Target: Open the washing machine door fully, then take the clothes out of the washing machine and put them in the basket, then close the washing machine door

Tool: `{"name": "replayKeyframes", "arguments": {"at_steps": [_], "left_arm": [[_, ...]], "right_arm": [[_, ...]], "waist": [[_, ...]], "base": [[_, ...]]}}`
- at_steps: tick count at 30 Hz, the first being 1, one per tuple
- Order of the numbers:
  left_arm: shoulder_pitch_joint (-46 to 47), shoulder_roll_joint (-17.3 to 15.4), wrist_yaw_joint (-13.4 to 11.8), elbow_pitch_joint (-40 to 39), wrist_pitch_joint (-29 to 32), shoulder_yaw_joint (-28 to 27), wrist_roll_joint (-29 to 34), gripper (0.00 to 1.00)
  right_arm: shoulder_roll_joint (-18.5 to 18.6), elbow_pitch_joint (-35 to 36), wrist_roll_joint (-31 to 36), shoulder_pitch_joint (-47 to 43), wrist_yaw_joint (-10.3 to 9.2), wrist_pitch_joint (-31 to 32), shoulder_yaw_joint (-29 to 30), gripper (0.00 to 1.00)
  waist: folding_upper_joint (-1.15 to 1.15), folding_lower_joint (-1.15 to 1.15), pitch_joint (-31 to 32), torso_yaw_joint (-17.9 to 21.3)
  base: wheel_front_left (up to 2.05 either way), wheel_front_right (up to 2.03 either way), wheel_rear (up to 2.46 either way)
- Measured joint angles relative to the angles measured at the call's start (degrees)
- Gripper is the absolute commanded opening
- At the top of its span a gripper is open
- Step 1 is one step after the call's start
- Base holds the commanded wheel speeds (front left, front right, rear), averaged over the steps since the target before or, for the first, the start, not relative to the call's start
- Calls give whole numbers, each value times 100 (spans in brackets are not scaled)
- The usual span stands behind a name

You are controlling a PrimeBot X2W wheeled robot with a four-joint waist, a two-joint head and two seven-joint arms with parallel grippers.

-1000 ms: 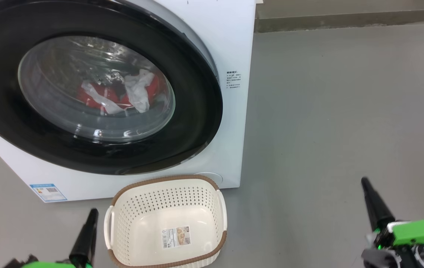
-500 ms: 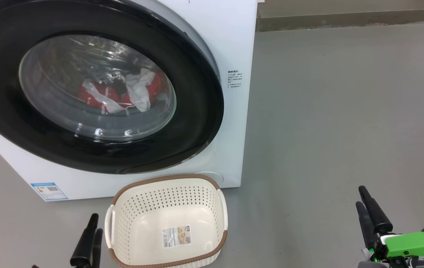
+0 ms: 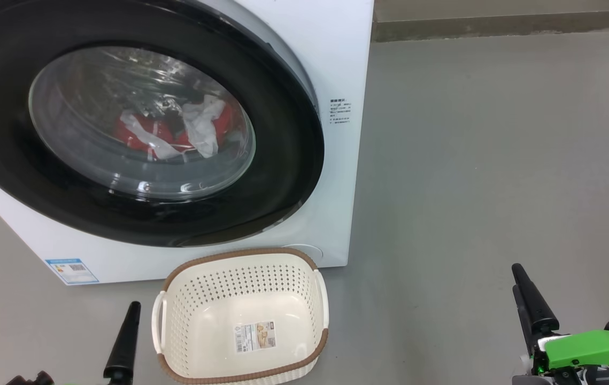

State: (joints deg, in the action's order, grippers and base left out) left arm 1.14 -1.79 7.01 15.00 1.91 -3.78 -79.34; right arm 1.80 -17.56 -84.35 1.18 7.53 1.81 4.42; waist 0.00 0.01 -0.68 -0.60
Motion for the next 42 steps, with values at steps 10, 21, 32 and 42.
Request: {"name": "replayKeyframes", "arguments": {"at_steps": [10, 21, 32, 42], "left_arm": [[-5, 0, 0, -170, -157, 9, 854, 100], [-25, -1, -79, -350, -359, 170, 2037, 100], [-130, -4, -232, -416, -512, 291, 2950, 100], [-136, -7, -257, -494, -705, 369, 3596, 100]], "right_arm": [[130, 12, 767, -1, 0, -142, -181, 100], [214, 16, 1772, -2, 0, -354, -401, 100], [274, 86, 2470, -65, 0, -534, -498, 100], [349, 107, 2975, -139, 0, -694, -544, 100]], "waist": [[0, 0, -31, -28], [0, 0, -77, -53], [0, 0, -93, -87], [0, 0, -104, -120]], "base": [[0, 0, 0], [0, 0, 0], [0, 0, 0], [0, 0, 0]]}}
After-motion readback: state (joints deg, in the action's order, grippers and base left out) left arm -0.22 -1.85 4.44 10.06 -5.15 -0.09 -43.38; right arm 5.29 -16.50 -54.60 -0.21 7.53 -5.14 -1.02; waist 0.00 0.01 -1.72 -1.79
